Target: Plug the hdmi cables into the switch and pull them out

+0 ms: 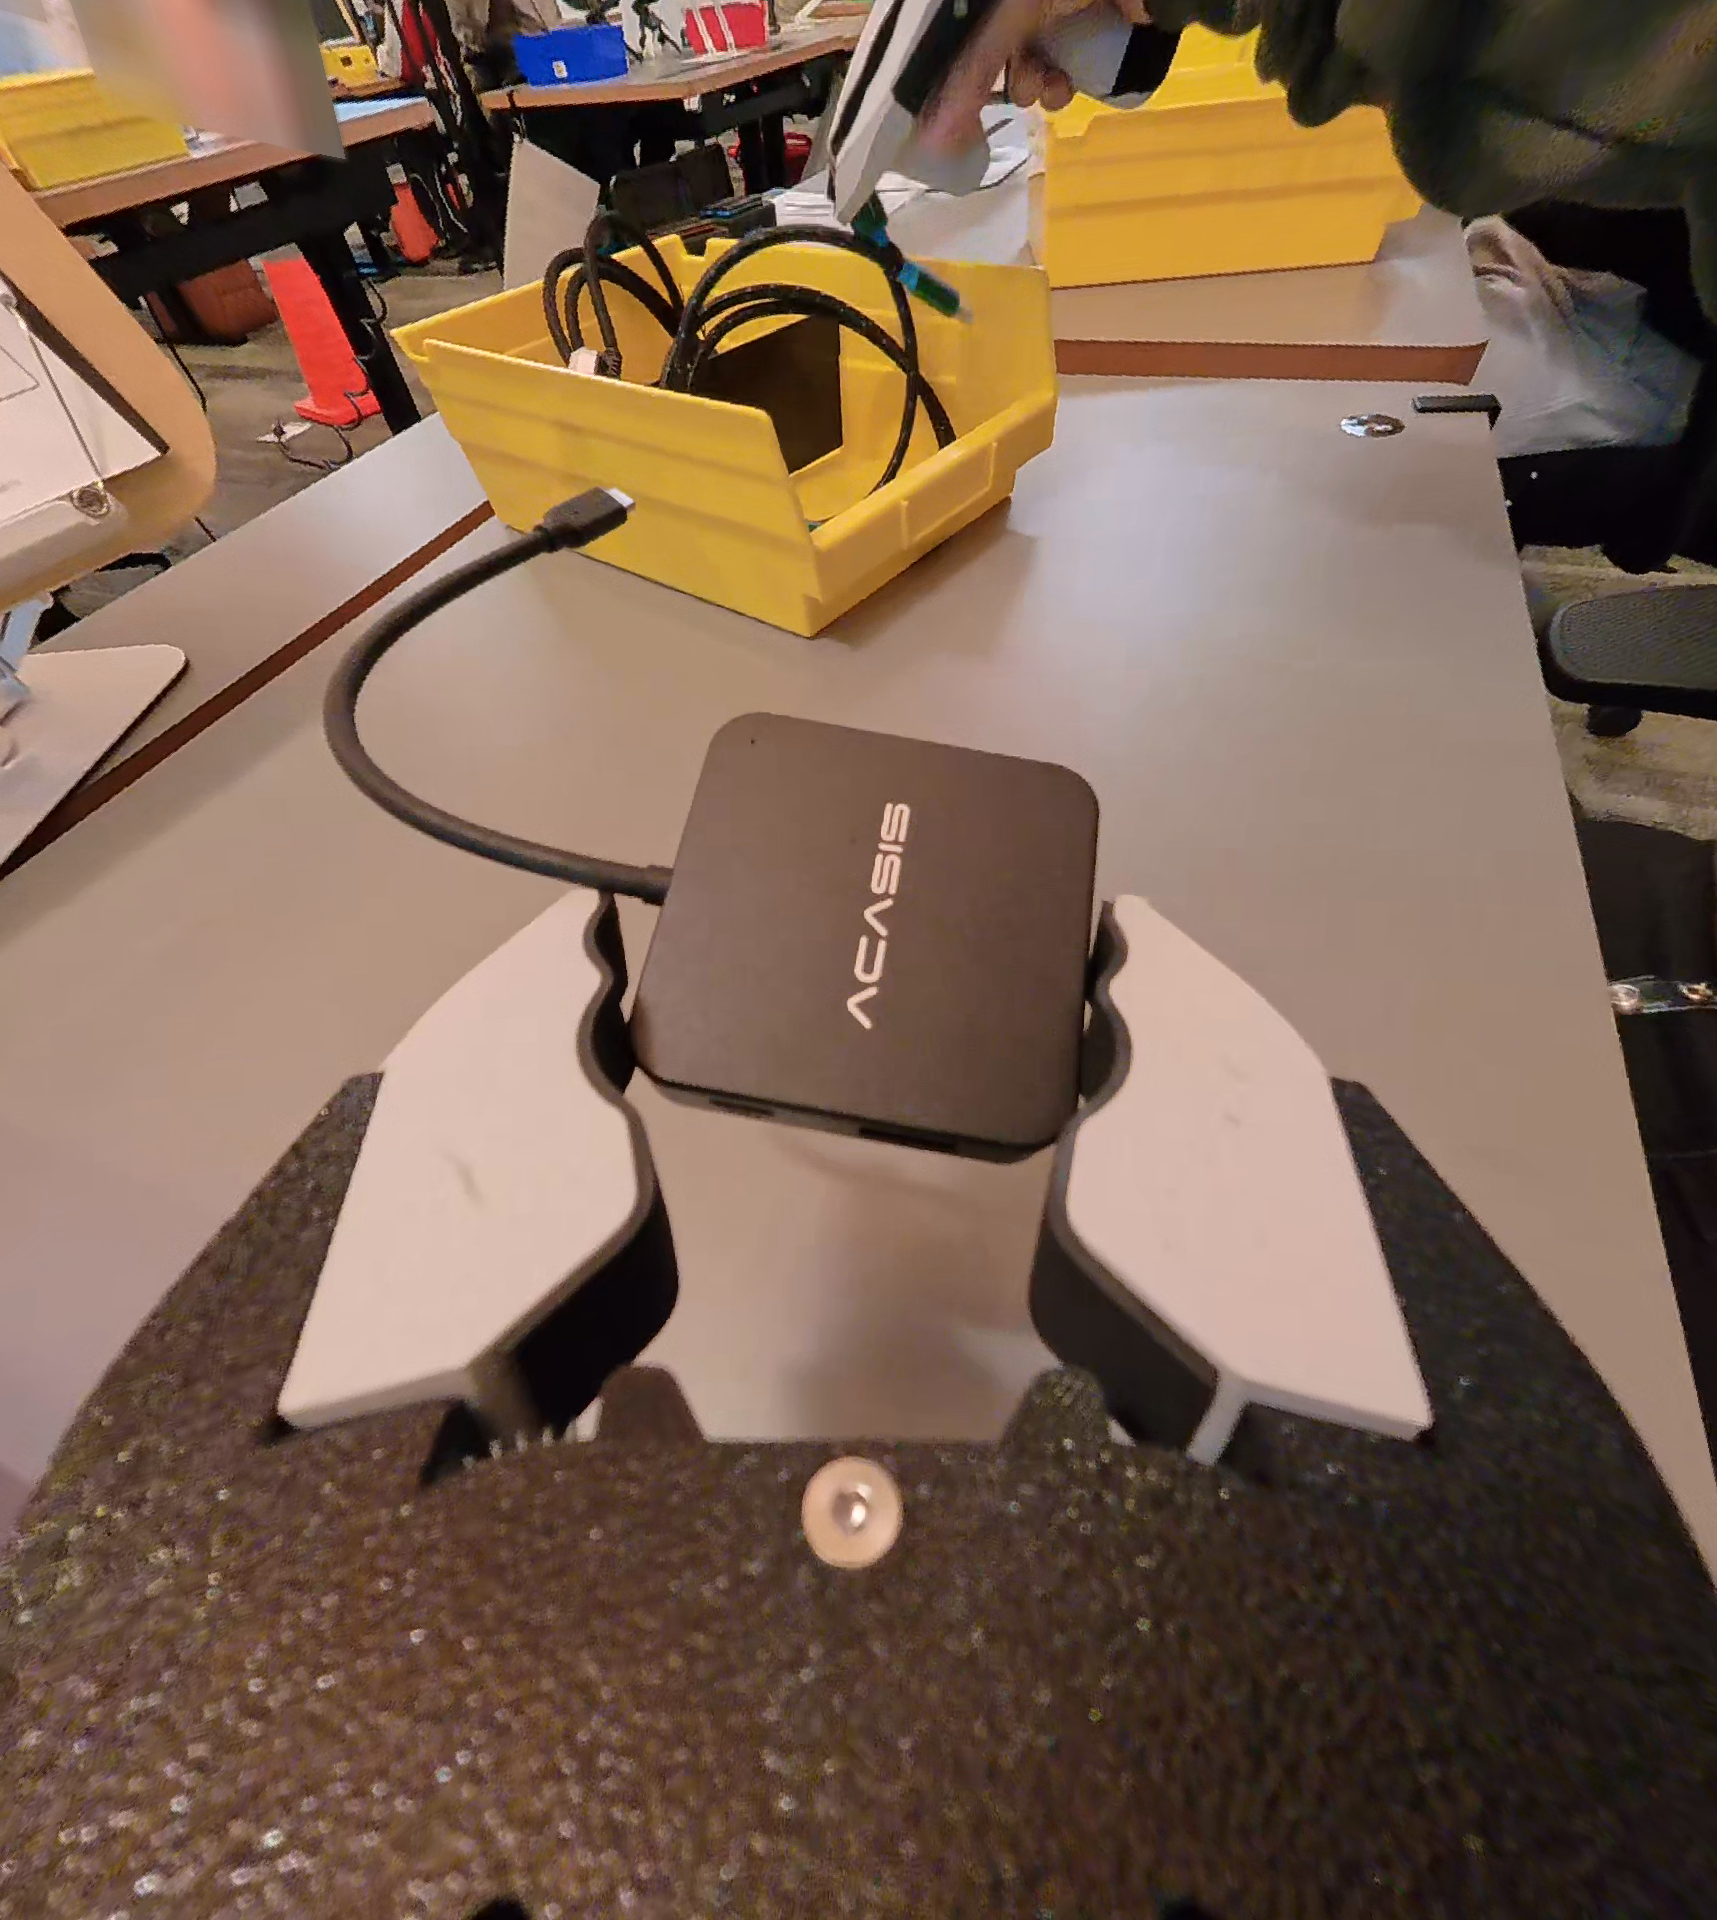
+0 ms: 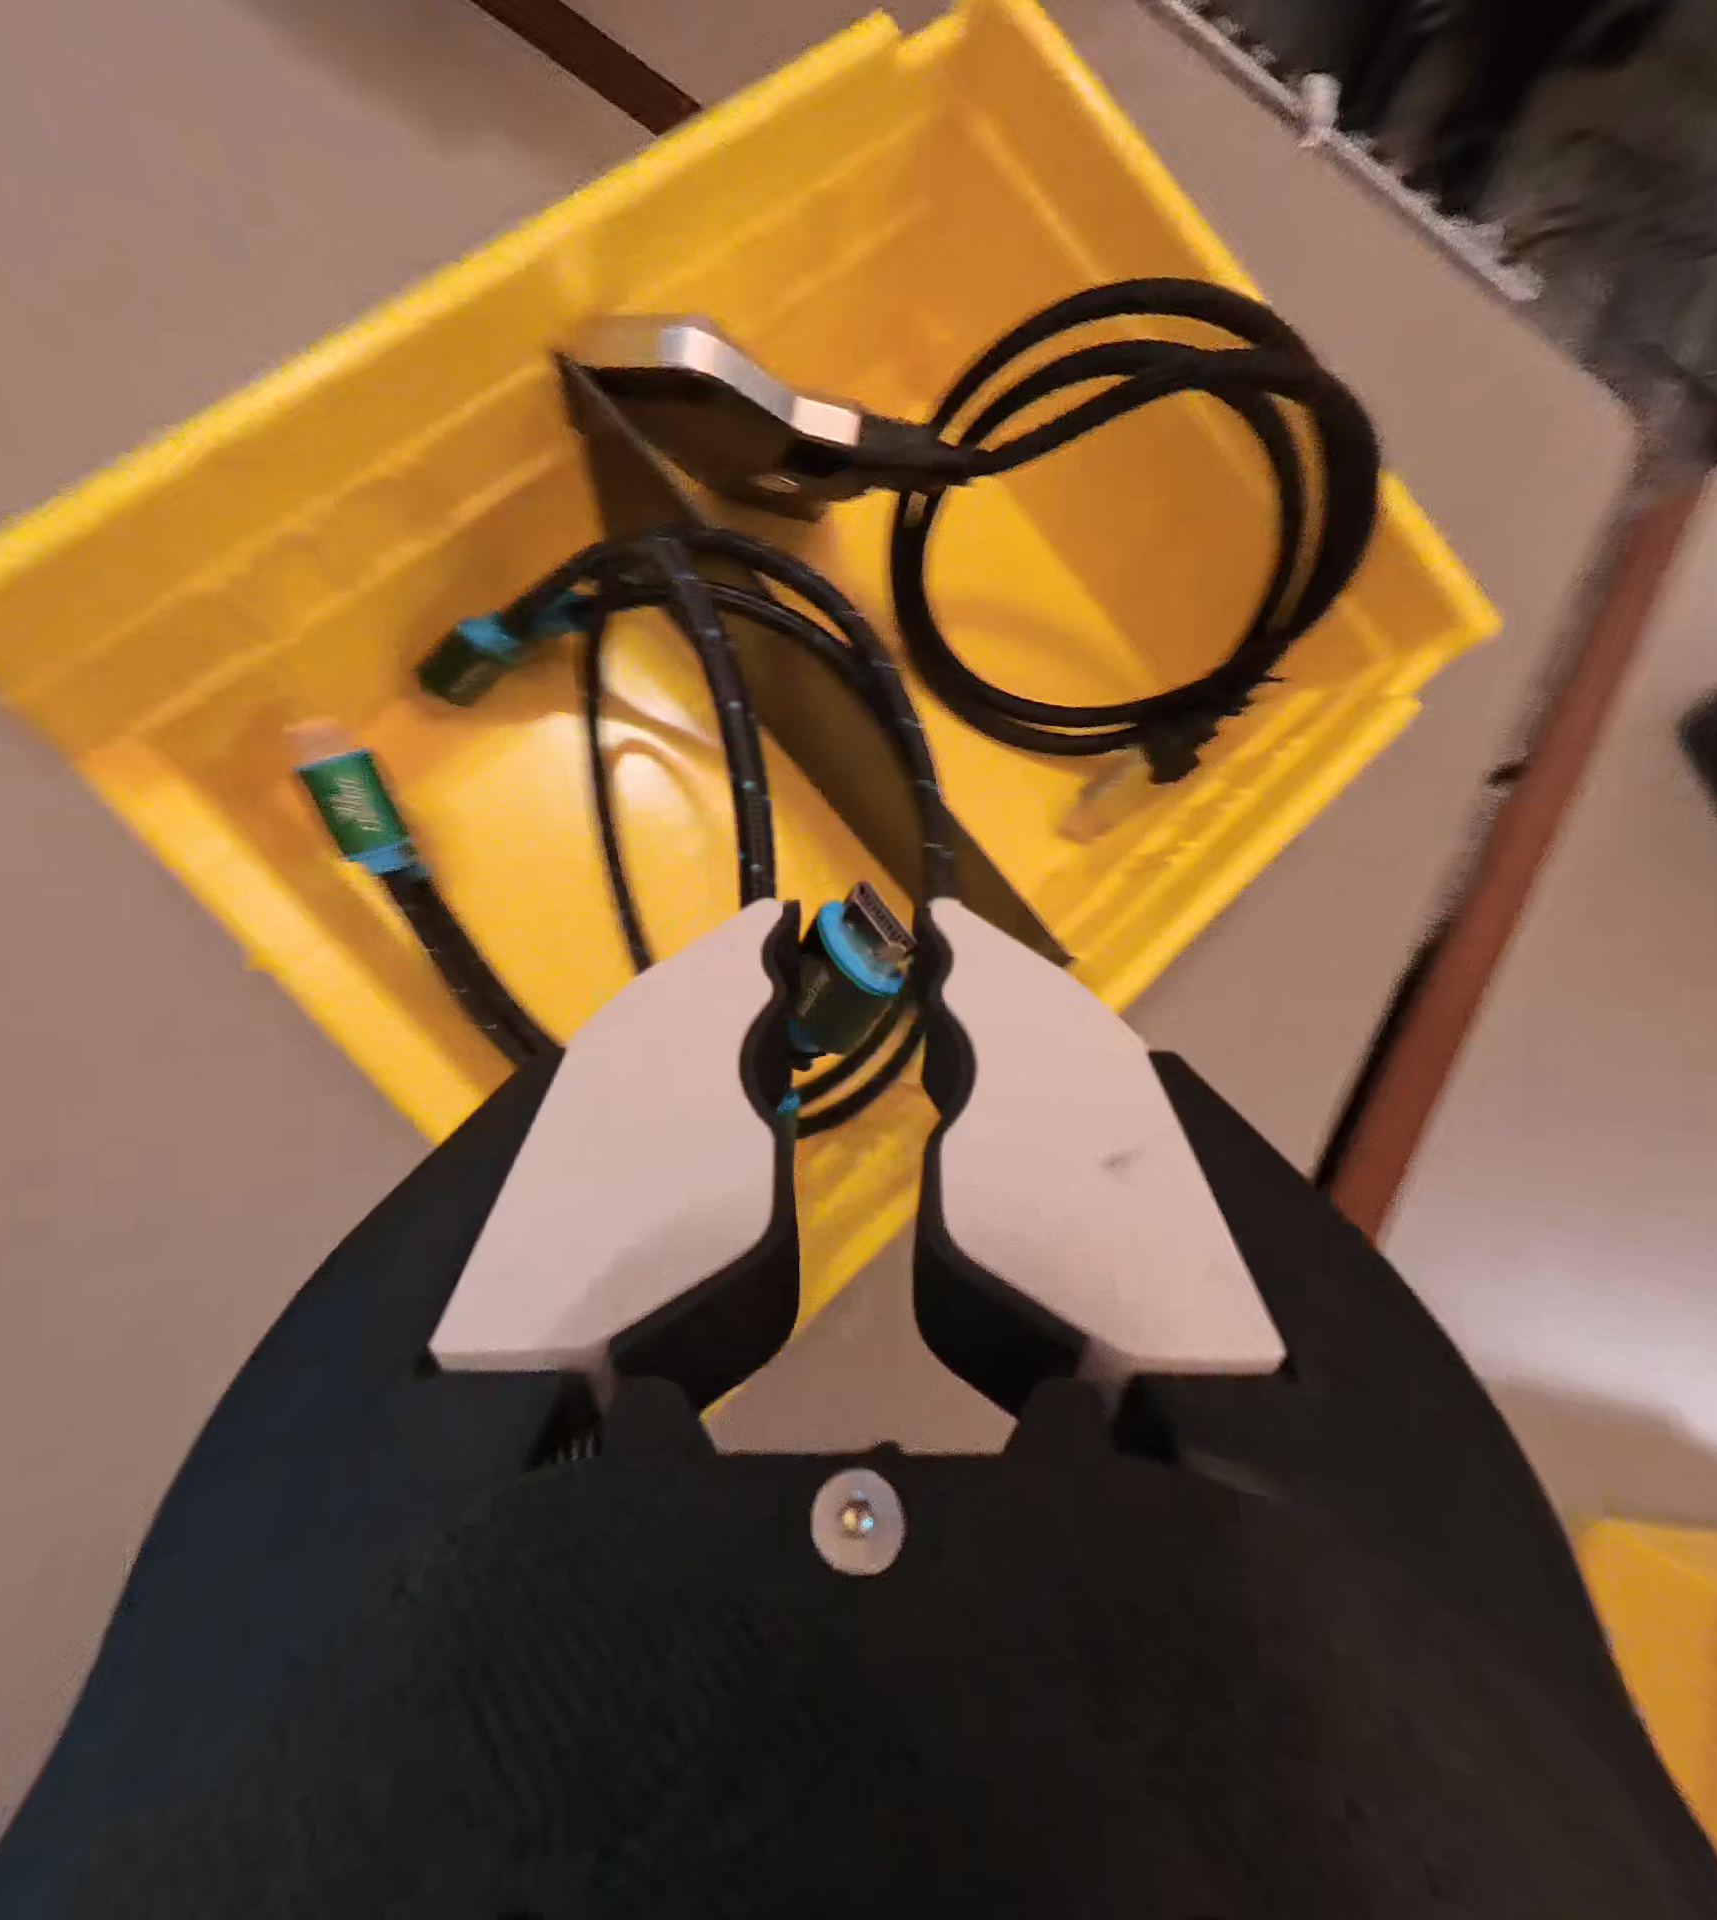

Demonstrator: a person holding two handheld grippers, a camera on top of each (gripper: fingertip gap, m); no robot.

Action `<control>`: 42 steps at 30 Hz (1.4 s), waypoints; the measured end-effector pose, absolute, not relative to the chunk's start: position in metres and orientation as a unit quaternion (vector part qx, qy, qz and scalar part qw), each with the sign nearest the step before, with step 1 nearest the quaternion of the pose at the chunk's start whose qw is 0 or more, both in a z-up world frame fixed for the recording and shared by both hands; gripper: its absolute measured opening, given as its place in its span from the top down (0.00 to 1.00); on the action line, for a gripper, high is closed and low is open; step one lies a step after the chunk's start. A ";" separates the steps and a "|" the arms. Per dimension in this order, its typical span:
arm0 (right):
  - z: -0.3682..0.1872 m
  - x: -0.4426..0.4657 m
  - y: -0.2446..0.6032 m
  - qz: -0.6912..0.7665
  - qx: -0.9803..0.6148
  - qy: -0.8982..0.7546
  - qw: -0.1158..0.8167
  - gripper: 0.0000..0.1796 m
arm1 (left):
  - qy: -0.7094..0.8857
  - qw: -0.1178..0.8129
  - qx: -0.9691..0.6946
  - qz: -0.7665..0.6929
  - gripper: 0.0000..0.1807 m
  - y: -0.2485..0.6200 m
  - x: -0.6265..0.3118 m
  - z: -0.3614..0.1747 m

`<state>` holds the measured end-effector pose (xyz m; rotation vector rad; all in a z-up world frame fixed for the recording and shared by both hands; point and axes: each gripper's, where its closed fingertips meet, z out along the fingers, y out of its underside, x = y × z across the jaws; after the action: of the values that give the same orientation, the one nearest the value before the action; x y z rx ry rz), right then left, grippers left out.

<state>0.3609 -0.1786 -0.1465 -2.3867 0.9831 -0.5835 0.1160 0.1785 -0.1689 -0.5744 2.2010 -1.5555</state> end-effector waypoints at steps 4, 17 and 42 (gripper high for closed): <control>-0.157 0.366 -0.202 -0.295 -0.884 0.332 0.147 0.83 | 0.784 0.187 -0.207 -0.555 0.53 0.177 0.116 -0.171; -0.121 0.201 0.022 -0.046 -0.813 0.257 0.521 0.61 | 0.770 0.215 -0.188 -0.571 0.53 0.172 0.116 -0.158; -0.122 0.174 0.085 0.094 -0.752 0.283 0.588 0.92 | 0.764 0.312 -0.156 -0.542 0.57 0.156 0.115 -0.156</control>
<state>0.1743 0.0855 -0.1220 -1.7519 0.6600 0.2187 0.1146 0.1561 -0.1564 -0.4127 2.0161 -1.4306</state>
